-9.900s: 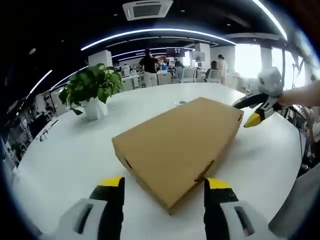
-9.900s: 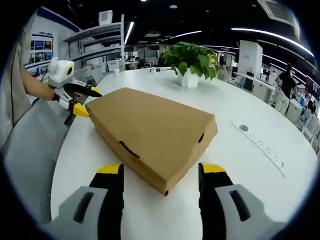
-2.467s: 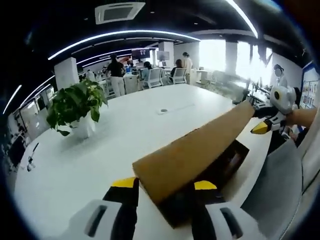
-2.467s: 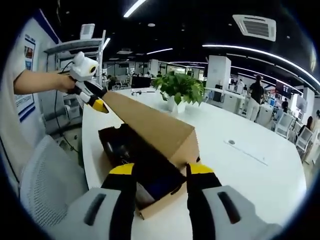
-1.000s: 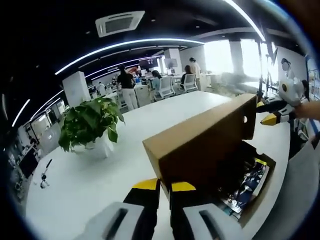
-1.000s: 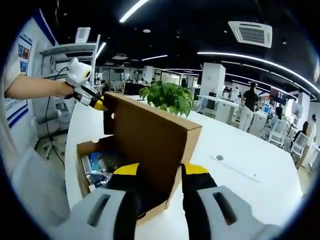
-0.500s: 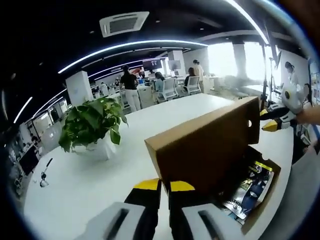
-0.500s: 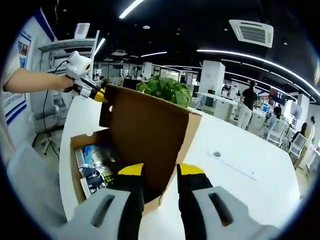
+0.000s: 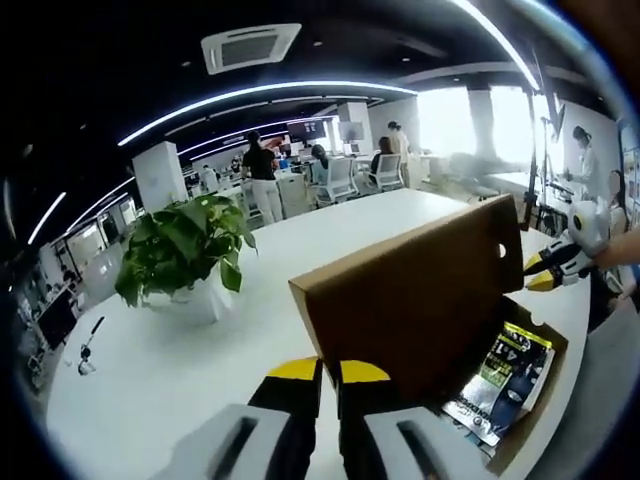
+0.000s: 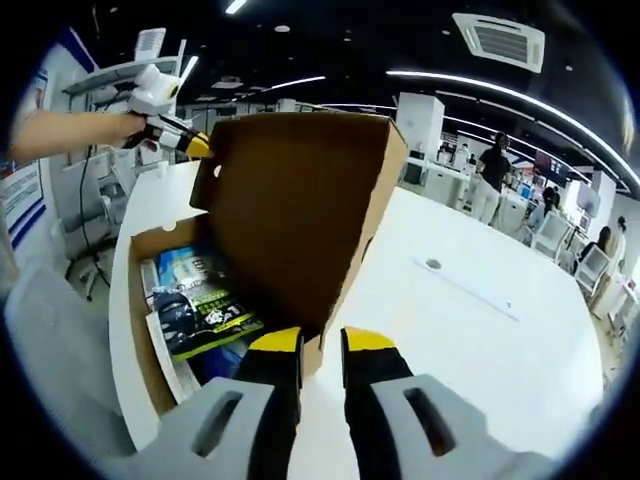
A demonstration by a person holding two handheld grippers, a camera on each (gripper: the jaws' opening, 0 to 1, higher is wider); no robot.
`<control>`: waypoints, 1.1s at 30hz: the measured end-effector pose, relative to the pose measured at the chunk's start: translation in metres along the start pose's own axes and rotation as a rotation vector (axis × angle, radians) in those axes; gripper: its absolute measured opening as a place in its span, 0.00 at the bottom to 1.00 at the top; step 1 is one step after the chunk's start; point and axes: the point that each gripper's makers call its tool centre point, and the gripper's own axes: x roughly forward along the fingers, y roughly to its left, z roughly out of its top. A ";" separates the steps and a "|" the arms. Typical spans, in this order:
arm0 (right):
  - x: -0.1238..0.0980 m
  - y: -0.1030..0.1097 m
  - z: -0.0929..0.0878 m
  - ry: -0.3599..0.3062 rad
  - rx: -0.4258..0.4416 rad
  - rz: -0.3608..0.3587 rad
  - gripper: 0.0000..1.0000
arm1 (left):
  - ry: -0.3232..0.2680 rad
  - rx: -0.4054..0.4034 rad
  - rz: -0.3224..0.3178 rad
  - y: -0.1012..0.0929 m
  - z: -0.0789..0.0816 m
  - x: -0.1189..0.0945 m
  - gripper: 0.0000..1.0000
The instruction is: Operate the shoe box by opening the lid, removing the specified soft item, and placing it in the target area until the item is outside and the box remains undamaged.
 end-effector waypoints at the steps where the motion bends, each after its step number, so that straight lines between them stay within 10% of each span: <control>1: 0.001 0.000 -0.001 0.002 0.004 0.000 0.10 | 0.000 0.000 0.000 0.000 0.000 0.001 0.05; 33: 0.022 -0.006 -0.001 0.037 -0.041 -0.016 0.00 | 0.009 0.007 0.000 0.011 0.001 0.030 0.06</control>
